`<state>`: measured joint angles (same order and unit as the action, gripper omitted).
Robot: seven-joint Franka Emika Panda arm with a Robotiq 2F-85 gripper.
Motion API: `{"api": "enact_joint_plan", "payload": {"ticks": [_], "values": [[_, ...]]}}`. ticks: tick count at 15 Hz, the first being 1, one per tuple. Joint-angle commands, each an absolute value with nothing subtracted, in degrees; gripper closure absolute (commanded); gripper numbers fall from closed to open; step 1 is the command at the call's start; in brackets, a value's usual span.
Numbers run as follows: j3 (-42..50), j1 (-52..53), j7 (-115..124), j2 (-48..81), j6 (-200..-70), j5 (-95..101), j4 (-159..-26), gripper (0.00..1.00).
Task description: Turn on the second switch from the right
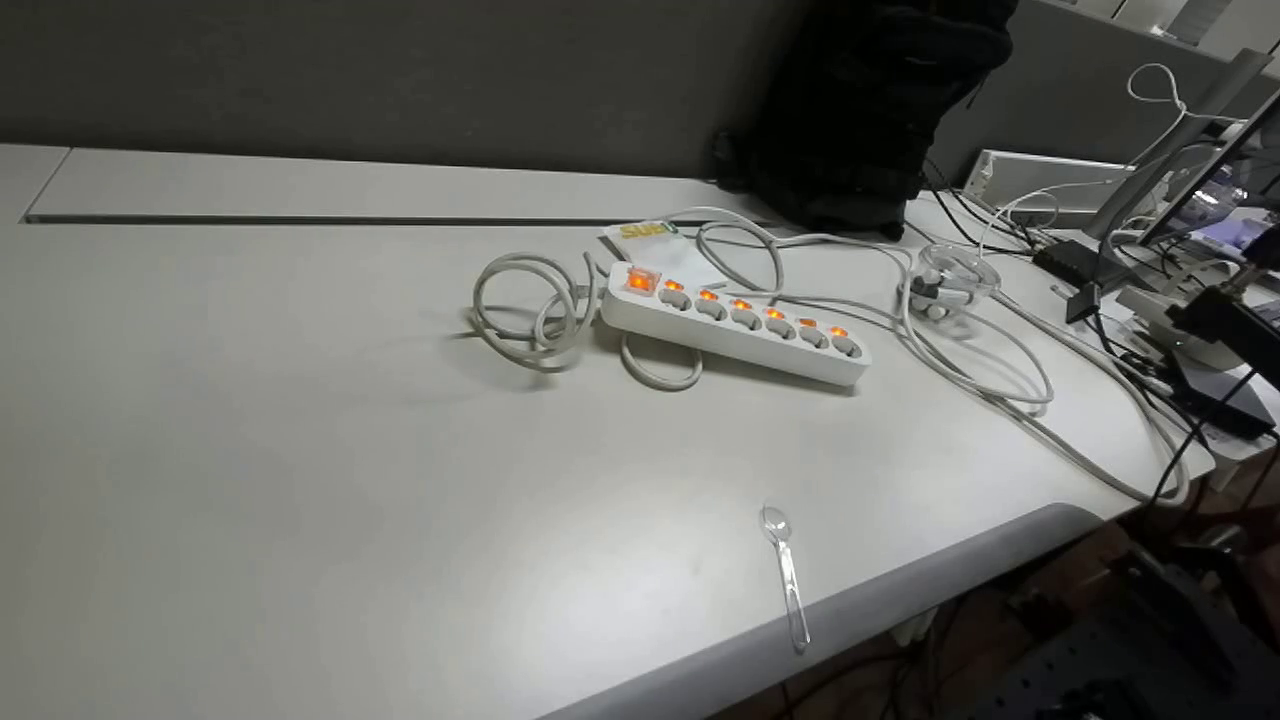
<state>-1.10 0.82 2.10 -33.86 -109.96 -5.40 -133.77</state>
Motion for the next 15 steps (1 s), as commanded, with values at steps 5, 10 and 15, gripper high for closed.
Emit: {"api": "enact_joint_plan", "payload": {"ticks": [5,10,15], "values": [[-1.2,-6.0,7.9,-31.2,-127.3,2.1,-141.3,0.00],[-0.3,-11.4,13.2,-25.7,-134.8,4.8,-146.2,0.36],[1.9,-14.1,16.2,-19.2,-134.1,4.3,-147.2,0.72]]}}
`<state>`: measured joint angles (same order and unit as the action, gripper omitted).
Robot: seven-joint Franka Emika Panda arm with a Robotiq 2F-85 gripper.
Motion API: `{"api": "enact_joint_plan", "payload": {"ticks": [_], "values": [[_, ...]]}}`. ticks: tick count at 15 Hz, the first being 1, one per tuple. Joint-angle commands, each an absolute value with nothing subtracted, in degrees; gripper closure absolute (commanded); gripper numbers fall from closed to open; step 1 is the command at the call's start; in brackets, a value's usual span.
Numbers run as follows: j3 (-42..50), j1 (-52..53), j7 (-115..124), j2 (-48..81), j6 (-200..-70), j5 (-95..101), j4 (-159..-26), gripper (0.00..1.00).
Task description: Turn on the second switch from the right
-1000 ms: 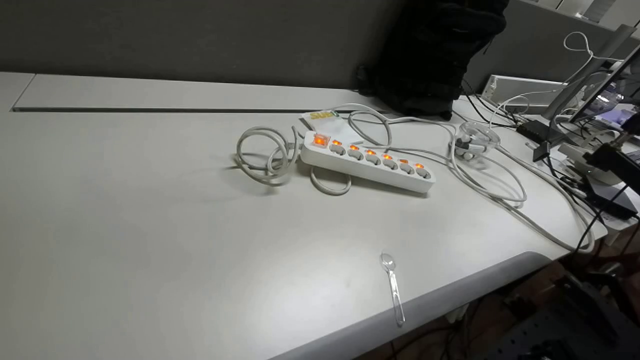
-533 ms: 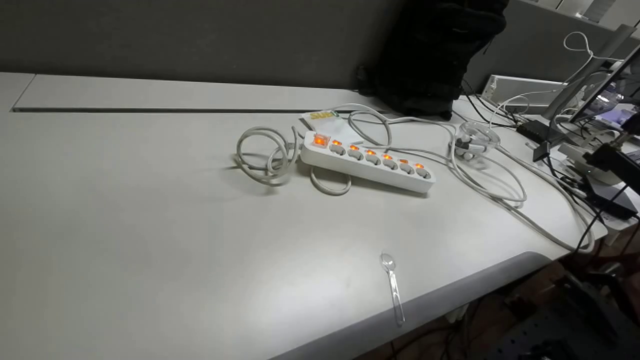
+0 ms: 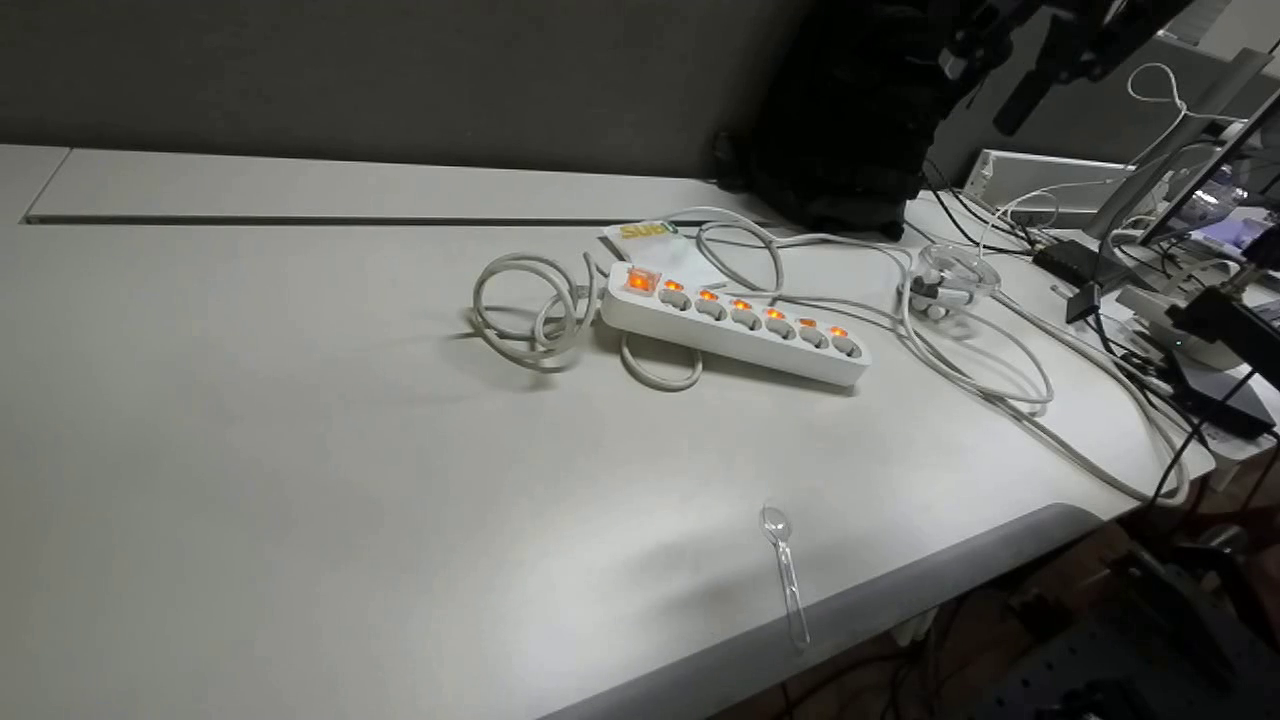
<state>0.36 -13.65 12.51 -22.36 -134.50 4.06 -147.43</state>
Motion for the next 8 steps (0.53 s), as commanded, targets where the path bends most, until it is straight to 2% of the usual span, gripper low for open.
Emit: {"api": "enact_joint_plan", "payload": {"ticks": [1,4,8], "values": [[3.0,-14.0,15.6,-17.8,-133.4,2.9,-146.9,0.78],[5.4,-13.8,14.3,-14.3,-133.0,0.7,-145.9,1.00],[6.4,-13.5,14.3,-10.7,-133.8,0.9,-144.0,1.00]]}}
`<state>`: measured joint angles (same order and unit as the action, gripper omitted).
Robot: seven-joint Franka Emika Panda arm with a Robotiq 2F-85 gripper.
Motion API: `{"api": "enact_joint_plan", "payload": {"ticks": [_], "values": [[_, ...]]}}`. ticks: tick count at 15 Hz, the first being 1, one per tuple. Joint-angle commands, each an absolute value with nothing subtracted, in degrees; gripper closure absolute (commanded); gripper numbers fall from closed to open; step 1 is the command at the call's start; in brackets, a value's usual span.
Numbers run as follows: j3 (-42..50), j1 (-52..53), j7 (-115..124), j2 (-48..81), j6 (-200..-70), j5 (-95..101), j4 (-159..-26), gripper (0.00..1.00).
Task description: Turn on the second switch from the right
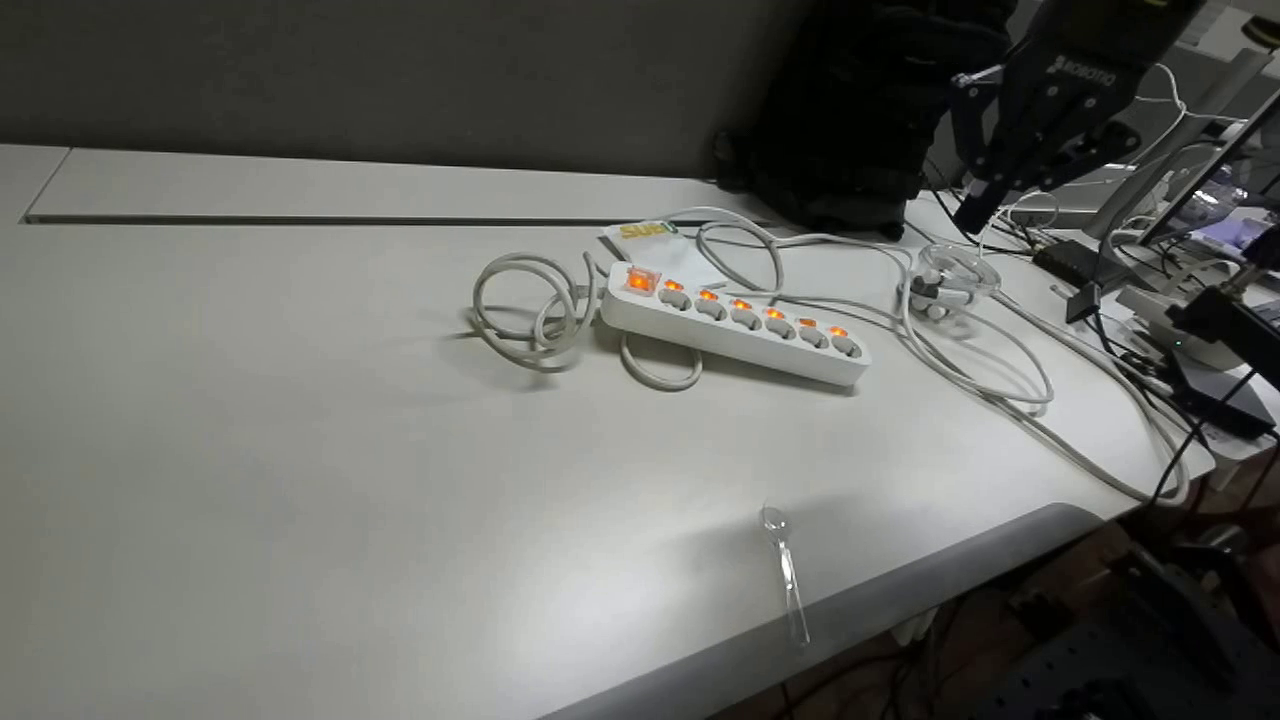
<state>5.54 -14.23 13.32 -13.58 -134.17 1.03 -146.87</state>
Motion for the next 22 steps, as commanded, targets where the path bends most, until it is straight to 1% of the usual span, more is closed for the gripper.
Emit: {"api": "enact_joint_plan", "payload": {"ticks": [1,2,3,10,19,22], "values": [[6.5,-13.5,14.5,-9.5,-133.7,1.4,-143.0,1.00],[6.4,-13.6,15.1,-8.5,-133.4,2.4,-142.3,1.00],[6.7,-13.3,13.5,-11.2,-134.1,1.6,-145.1,0.99],[6.9,-13.1,13.5,-8.9,-134.2,1.6,-143.3,1.00],[9.3,-13.2,12.9,4.3,-139.0,4.0,-137.5,1.00],[10.1,-12.8,12.7,8.5,-142.7,3.9,-135.5,1.00]]}}
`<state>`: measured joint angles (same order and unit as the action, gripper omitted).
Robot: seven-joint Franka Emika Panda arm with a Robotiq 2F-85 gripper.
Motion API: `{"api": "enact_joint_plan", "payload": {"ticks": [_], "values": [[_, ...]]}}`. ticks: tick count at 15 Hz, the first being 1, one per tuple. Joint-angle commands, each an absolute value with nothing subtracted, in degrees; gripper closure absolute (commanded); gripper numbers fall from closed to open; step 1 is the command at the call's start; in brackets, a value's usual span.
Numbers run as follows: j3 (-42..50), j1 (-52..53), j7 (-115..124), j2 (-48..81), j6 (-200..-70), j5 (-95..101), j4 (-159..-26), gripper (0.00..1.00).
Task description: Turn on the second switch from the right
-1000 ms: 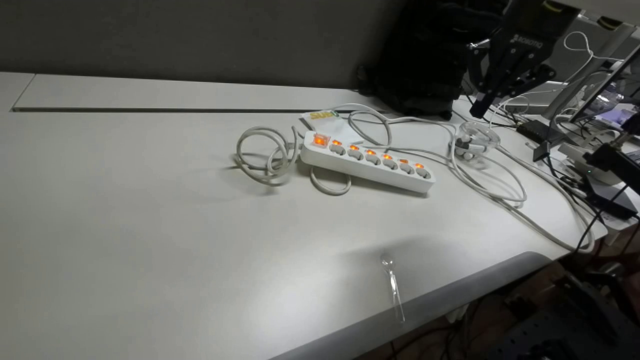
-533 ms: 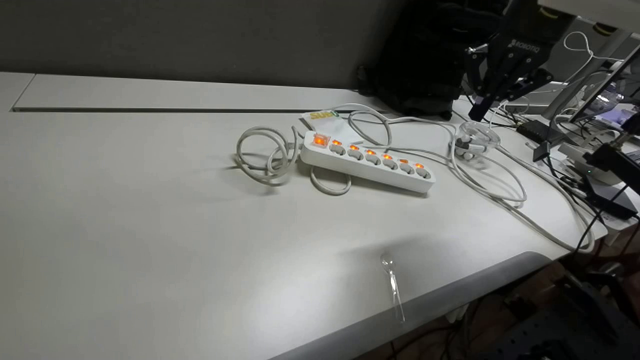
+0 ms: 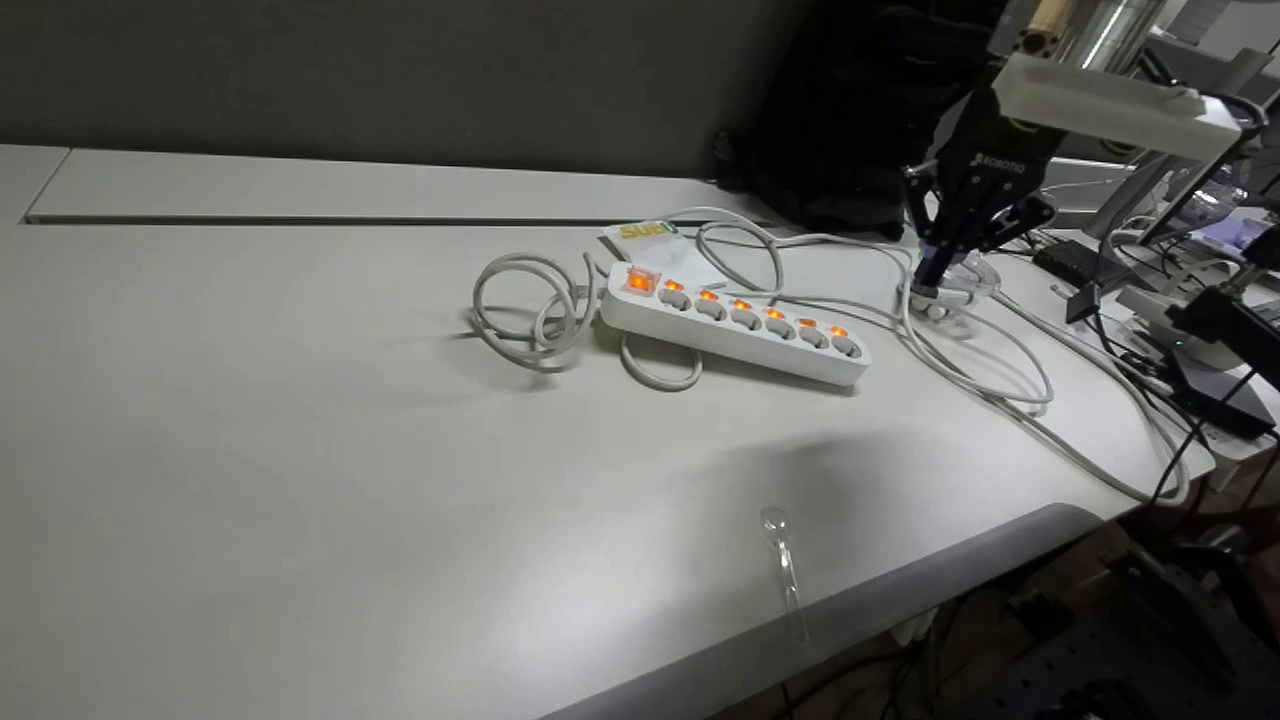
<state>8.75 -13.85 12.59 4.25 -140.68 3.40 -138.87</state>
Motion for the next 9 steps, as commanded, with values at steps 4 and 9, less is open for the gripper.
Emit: {"api": "enact_joint_plan", "payload": {"ticks": [4,9], "values": [[11.2,-12.2,12.8,12.7,-146.5,3.8,-133.3,1.00],[12.2,-11.6,12.5,17.5,-147.9,3.3,-131.0,1.00]]}}
